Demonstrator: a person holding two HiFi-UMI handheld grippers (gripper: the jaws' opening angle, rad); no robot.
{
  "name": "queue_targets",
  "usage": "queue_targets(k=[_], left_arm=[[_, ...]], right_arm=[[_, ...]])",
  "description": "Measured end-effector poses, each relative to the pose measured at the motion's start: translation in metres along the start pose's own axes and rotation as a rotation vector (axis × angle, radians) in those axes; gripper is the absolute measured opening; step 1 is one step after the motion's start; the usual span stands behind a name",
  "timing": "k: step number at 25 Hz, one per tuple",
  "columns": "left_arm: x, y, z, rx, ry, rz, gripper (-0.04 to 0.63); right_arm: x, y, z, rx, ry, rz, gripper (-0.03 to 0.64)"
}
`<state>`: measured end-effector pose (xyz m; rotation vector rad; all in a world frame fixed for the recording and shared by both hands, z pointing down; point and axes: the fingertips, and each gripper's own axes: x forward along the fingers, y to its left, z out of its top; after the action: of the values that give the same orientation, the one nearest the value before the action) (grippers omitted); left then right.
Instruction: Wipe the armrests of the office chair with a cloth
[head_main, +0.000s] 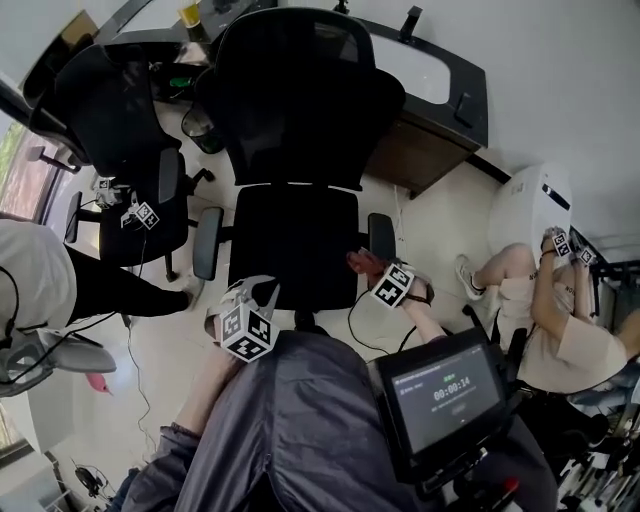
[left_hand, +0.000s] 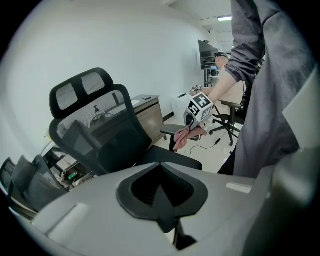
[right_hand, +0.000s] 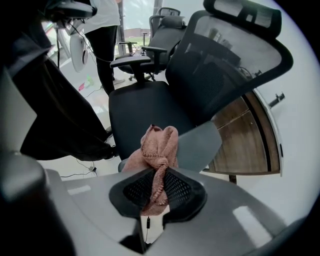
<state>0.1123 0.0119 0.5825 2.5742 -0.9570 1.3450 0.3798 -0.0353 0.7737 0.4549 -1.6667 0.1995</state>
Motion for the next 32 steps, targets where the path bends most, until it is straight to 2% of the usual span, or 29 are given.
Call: queue_targets(k=[5,14,22,27,32], left_arm=[[-0.002,0.004,0.002,-0.011,-0.010,0.013,0.017],[-0.014,0.026,-0.032,-0.053,0.006,0.053,0.017],[-0.057,0.082,-0.110,-0.116,0.041,0.100,0.017],[-0.092,0.112,-0.157,-0.107,0.061,0.088,0.017],[-0.131,0.129,-0.205,-0.119,0.076,0.073,0.017]], right_arm=[[-0.022,-0.020,0.023,0.011,-0.058,-0.044,0.044],[-0.066,-0.028,0.138,-0.046,-0.226,-0.080,0.044],[-0.065,0.021,0.256,-0.144,-0.268,-0.053,0.044],[-0.056,0.057,0.322,-0.145,-0.261,-0.028,0.044],[-0.044,0.081,0.407,-0.139,-0.307,-0.021,0.044]])
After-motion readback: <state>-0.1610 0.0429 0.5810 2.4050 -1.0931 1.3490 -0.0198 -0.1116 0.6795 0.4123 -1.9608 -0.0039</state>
